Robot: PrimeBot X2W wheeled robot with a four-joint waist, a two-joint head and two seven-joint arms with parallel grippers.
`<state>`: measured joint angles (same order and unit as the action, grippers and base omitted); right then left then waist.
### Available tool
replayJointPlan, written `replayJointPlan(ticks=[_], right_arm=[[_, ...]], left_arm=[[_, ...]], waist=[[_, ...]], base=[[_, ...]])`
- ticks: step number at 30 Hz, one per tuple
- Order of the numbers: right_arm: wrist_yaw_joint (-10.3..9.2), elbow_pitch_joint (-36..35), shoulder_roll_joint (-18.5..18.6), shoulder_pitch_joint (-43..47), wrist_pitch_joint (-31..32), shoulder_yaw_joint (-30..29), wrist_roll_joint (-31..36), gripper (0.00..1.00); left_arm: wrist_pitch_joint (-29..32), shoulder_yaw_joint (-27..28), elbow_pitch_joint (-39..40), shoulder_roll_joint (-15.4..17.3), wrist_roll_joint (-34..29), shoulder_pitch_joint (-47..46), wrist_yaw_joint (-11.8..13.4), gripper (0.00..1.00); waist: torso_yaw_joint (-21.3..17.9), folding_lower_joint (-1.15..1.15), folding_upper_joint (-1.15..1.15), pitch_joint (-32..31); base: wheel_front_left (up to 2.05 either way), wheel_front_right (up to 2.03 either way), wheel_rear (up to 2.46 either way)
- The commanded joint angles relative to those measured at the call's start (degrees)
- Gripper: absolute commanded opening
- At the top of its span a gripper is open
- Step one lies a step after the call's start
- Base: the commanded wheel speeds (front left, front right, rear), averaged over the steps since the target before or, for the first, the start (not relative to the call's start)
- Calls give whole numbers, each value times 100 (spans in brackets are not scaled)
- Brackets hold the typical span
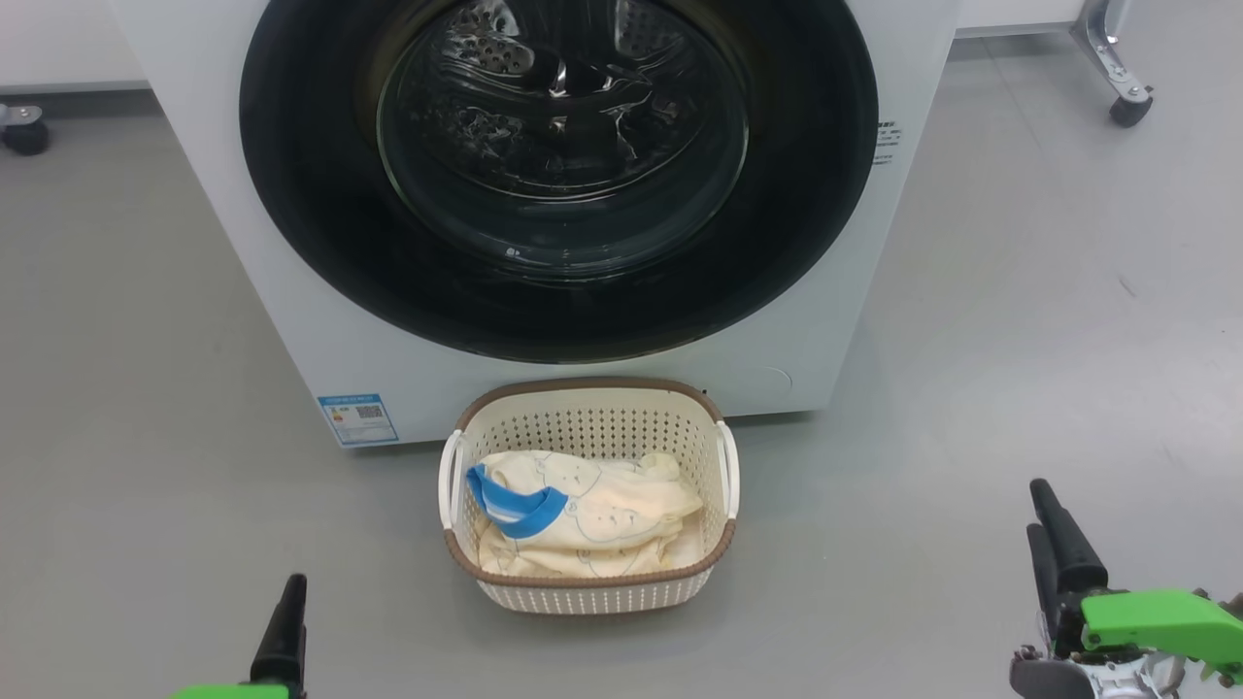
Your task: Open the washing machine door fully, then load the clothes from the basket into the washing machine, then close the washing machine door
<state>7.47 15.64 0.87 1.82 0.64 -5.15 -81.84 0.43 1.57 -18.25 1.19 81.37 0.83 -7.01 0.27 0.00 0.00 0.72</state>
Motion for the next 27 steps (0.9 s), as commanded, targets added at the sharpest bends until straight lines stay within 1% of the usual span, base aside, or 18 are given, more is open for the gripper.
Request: replayJointPlan(ticks=[1,4,13,27], right_arm=[[1,-267,89,-336,-84,55,198,100],[1,-310,92,-345,-118,74,350,100],[1,-512,105,-401,-270,189,1152,100],[1,-752,308,-506,-524,500,2683,100]], left_arm=[[-70,38,243,77,-183,-277,-14,100],[-103,29,266,79,-319,-279,-15,100],[-255,4,387,88,-978,-308,-18,100],[-507,-154,519,154,-2197,-325,-24,100]], waist=[[2,0,0,2],[3,0,0,6],[3,0,0,42],[23,0,0,62]], base=[[0,0,0],[0,0,0],[0,0,0],[0,0,0]])
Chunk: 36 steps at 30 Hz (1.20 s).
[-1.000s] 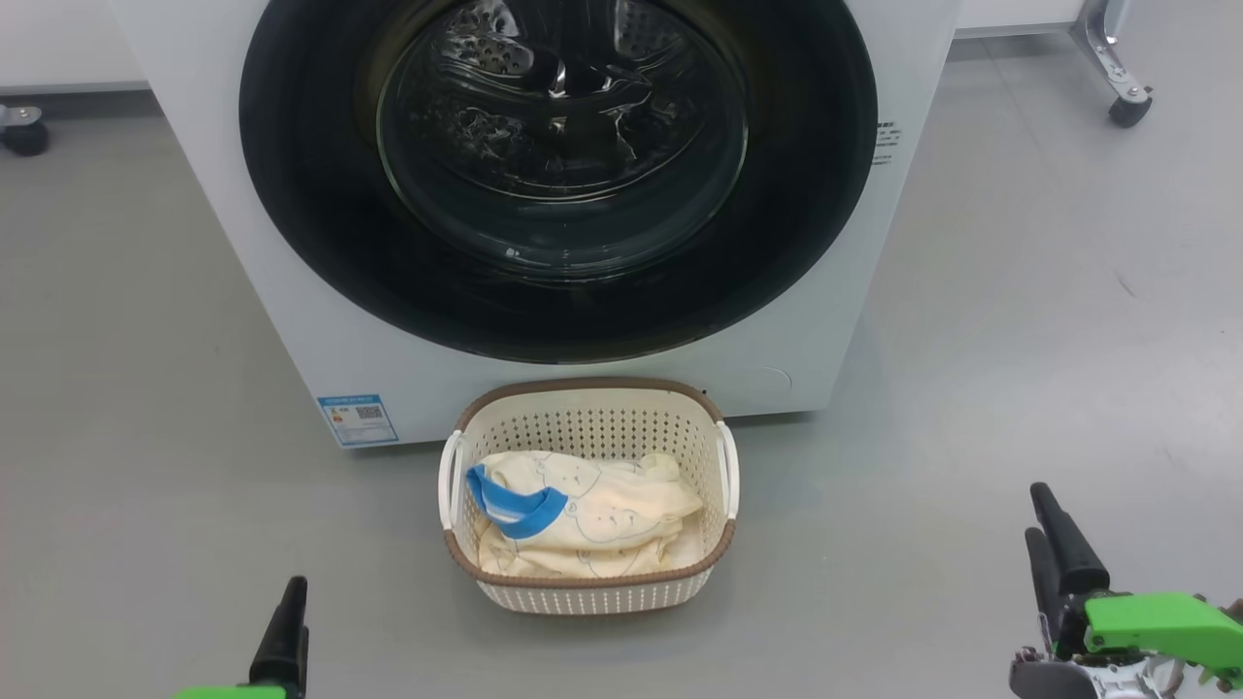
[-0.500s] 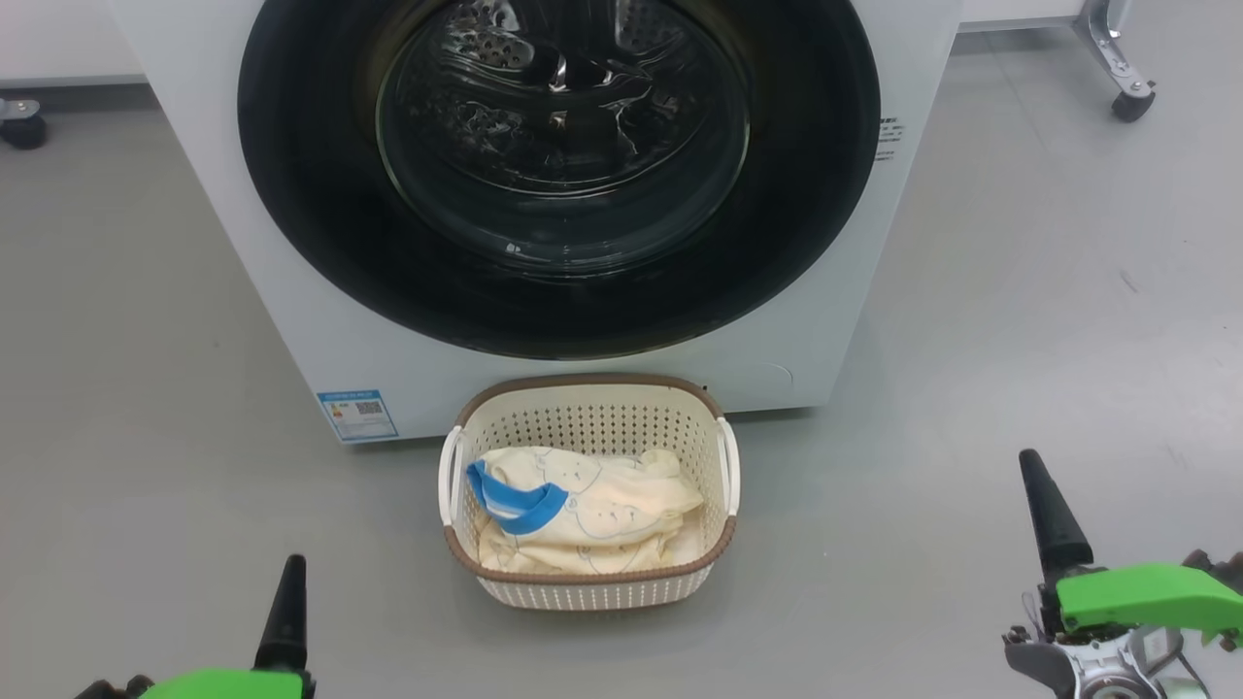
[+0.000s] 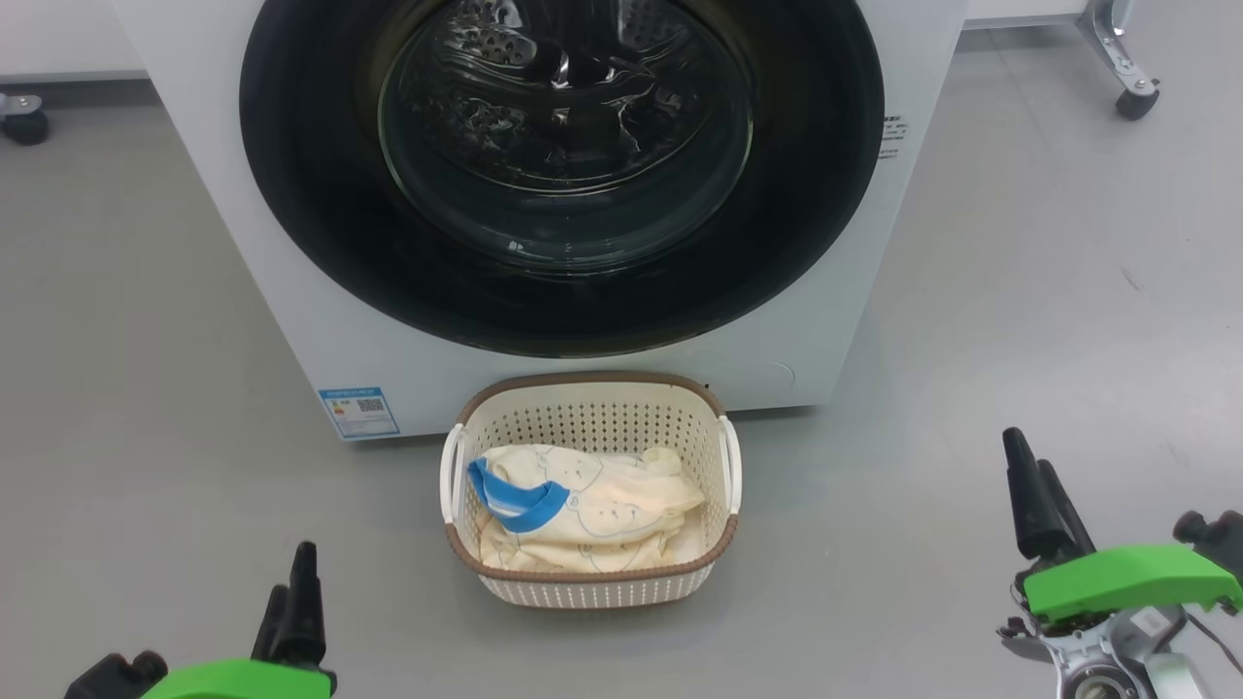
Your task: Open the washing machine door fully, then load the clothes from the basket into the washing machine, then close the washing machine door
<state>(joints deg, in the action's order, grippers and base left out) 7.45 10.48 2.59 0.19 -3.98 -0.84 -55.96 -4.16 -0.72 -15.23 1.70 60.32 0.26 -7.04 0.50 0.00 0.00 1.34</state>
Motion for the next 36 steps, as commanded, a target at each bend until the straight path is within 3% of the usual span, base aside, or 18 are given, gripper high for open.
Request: replayJointPlan(ticks=[1,15,36], right_arm=[[2,-242,153,-345,-78,93,202,100],[3,-326,278,-375,-315,364,1524,100],[3,-286,416,-398,-653,613,2882,100]], left_arm=[[-65,55,222,120,-178,-266,-22,100],[-301,-69,363,236,-1420,-233,-28,100],[-637,-106,546,353,-3029,-184,-35,100]], waist=[[1,0,0,-1],[4,0,0,17],[31,0,0,58]], base=[[0,0,0],[0,0,0],[0,0,0]])
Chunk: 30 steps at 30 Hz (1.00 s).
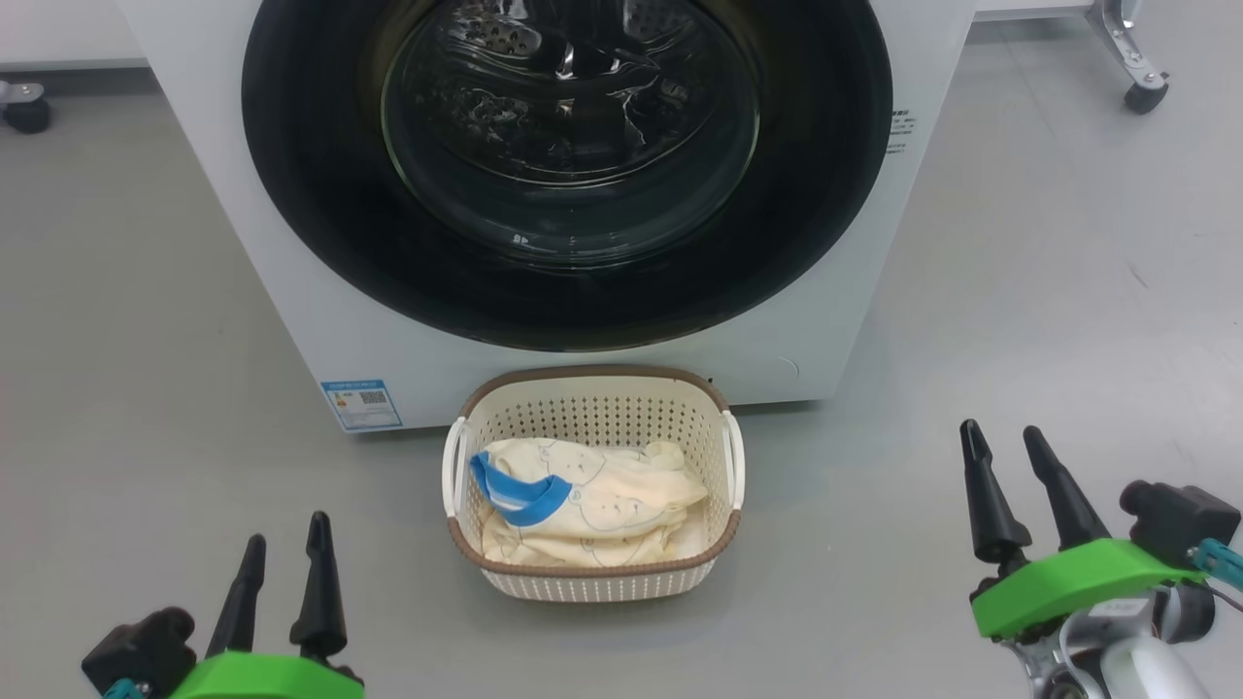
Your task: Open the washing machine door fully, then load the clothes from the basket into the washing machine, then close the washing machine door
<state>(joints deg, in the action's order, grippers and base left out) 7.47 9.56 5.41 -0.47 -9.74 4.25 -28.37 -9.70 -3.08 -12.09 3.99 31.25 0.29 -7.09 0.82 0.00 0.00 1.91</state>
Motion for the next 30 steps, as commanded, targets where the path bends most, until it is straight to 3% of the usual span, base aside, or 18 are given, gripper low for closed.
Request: replayJointPlan(ticks=[1,26,30], right_arm=[[2,-201,131,-335,-94,105,171,100],[2,-305,111,-330,-516,242,1734,100],[2,-306,105,-327,-526,234,1744,100]], left_arm=[[-100,126,240,128,-192,-186,-30,100],[-521,-10,483,307,-1879,-145,-39,100],[-530,-12,489,306,-1915,-144,-40,100]], waist=[[-2,0,0,4],[-14,0,0,88],[-18,0,0,92]], base=[[0,0,0],[0,0,0],[0,0,0]])
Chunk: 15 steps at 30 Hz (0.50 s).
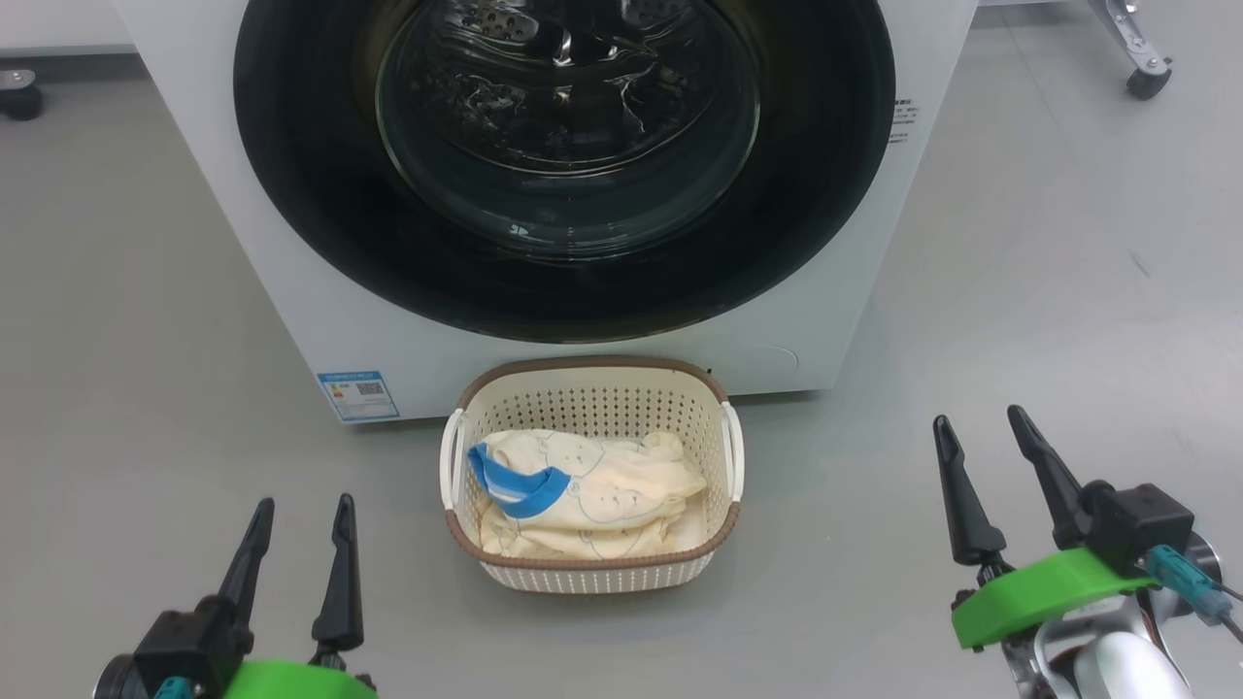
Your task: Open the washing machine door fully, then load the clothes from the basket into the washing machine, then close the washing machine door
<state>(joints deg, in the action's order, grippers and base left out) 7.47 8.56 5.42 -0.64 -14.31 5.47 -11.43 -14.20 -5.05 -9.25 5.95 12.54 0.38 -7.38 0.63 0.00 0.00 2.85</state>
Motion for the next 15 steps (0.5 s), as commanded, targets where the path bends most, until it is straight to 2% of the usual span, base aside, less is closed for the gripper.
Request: replayJointPlan(ticks=[1,15], right_arm=[[2,-202,99,-308,-69,102,38,100],[2,-185,49,-290,-69,13,-26,100]], left_arm=[[-80,185,205,110,-44,-155,-11,100],[-80,232,188,99,-34,-161,-11,100]], waist=[[-1,0,0,0],[0,0,0,12]], base=[[0,0,0],[0,0,0]])
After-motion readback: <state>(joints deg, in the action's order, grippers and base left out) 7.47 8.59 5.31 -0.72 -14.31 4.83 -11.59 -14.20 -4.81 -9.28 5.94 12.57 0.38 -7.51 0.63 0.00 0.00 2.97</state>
